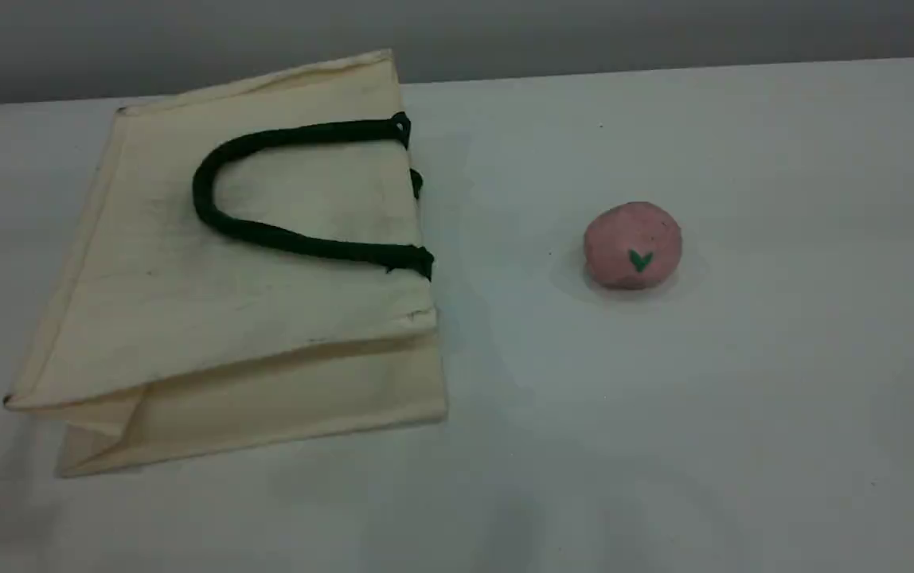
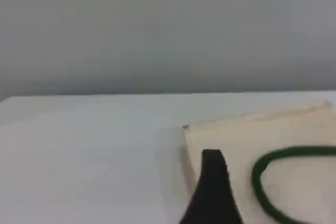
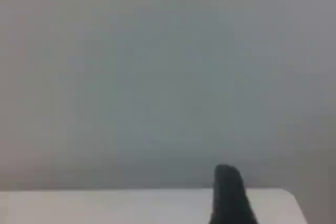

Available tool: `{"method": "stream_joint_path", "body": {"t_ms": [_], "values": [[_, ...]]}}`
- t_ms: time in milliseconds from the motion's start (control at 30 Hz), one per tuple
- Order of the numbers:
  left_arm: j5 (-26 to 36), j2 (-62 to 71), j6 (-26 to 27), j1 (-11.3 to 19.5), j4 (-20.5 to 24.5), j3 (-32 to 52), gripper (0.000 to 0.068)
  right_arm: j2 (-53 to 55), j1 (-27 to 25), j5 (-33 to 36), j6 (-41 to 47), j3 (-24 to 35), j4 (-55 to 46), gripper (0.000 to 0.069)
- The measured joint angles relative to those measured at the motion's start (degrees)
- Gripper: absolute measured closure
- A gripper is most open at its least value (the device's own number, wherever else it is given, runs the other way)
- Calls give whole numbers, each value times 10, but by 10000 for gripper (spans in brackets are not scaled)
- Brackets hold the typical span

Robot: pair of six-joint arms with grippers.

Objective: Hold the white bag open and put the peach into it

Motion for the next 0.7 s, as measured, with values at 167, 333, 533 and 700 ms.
{"method": "stream_joint_path", "body": {"t_ms": [167,333,533,700], "values": [[36,56,0,0,-25,-71,174,58,0,41,-26,-58,0,307],[70,109,1,0,-24,-126,174,108,0,43,-85,-105,0,307],[51,169,18,0,-24,-134,174,138,1,19,-87,-105,2,307],[28,206,39,-4,-35,-134,174,168,1,7,-87,-105,10,307]]}}
